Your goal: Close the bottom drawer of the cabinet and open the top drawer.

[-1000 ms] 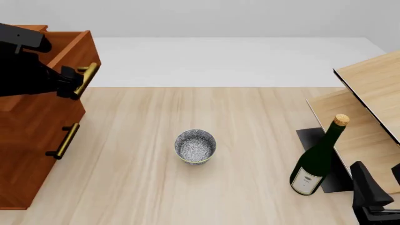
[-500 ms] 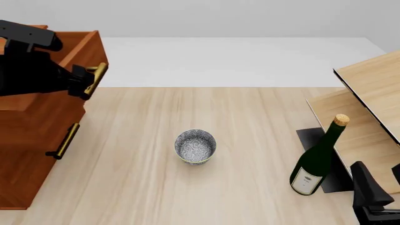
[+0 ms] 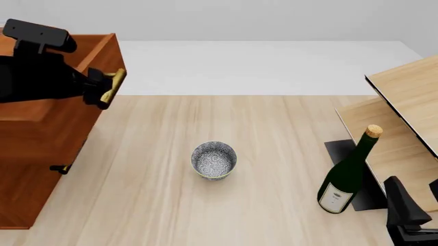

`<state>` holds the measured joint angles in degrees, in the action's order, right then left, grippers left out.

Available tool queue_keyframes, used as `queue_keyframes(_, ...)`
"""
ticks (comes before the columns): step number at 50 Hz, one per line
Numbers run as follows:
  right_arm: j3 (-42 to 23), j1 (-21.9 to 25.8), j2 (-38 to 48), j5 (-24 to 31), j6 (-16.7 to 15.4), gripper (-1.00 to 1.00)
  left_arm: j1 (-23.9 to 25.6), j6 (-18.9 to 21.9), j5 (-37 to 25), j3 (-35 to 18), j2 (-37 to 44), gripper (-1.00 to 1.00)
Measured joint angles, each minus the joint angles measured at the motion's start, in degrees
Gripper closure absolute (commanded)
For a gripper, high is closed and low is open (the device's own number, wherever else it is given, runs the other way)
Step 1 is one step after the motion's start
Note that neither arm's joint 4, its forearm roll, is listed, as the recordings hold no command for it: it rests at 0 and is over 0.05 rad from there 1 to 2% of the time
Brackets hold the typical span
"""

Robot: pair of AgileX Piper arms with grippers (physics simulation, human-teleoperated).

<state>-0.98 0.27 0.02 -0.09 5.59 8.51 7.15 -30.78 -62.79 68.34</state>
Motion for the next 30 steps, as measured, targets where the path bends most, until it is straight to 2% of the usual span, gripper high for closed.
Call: queue_keyframes(30, -0.1, -0.3, 0.0, -0.1, 0.0, -1.0, 5.6, -3.1, 1.1, -1.5, 1.5, -1.0)
